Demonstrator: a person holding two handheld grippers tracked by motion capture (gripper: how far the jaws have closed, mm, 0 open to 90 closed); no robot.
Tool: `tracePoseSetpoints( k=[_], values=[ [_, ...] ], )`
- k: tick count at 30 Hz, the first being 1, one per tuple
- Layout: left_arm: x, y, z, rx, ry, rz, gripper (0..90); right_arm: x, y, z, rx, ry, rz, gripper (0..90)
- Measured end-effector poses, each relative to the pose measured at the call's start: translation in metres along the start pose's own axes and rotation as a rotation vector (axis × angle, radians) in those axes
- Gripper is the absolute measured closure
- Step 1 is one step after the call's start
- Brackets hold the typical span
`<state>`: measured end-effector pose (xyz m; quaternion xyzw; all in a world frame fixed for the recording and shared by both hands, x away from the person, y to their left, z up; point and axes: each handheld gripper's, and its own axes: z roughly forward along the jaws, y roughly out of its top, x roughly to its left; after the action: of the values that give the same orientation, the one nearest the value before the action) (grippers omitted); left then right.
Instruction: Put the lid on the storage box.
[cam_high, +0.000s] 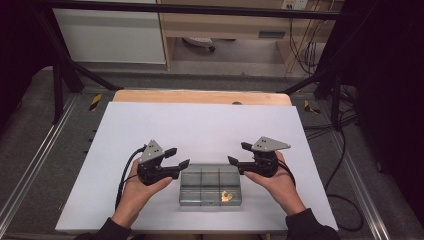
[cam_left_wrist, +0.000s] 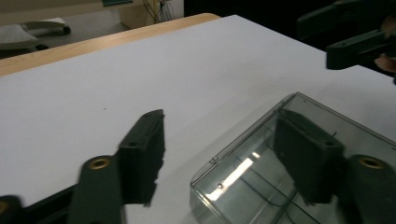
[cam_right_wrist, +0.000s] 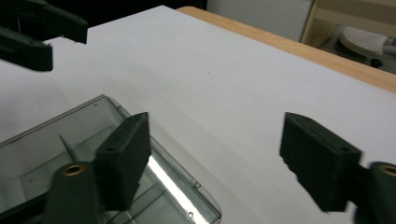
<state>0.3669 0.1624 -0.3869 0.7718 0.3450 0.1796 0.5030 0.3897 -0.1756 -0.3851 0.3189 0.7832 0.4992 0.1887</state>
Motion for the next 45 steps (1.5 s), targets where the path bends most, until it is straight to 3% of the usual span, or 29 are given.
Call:
tracePoseSetpoints(
  k=[6, 13, 22, 28, 32, 45],
  values=[
    [0.005, -0.001, -0.002, 0.024, 0.03, -0.041, 14.9, 0.002, 0.007, -0.002, -0.027, -0.046, 0.001, 9.2],
    [0.011, -0.004, -0.009, 0.01, 0.04, -0.052, 9.2, 0.002, 0.008, 0.002, -0.029, -0.055, -0.002, 3.3],
    [0.015, -0.016, -0.012, 0.016, 0.047, -0.064, 7.8, -0.004, 0.003, 0.002, -0.004, -0.062, -0.011, 5.6],
    [0.023, -0.021, -0.024, 0.0, 0.064, -0.079, 7.8, -0.009, 0.002, -0.001, 0.001, -0.08, -0.006, 5.4],
    [0.028, -0.023, -0.032, -0.001, 0.1, -0.083, 7.8, -0.013, 0.0, -0.005, -0.005, -0.095, 0.005, 4.7],
    [0.037, -0.035, -0.058, -0.005, 0.111, -0.097, 7.7, -0.022, -0.004, -0.028, -0.035, -0.126, 0.04, 4.5]
  ],
)
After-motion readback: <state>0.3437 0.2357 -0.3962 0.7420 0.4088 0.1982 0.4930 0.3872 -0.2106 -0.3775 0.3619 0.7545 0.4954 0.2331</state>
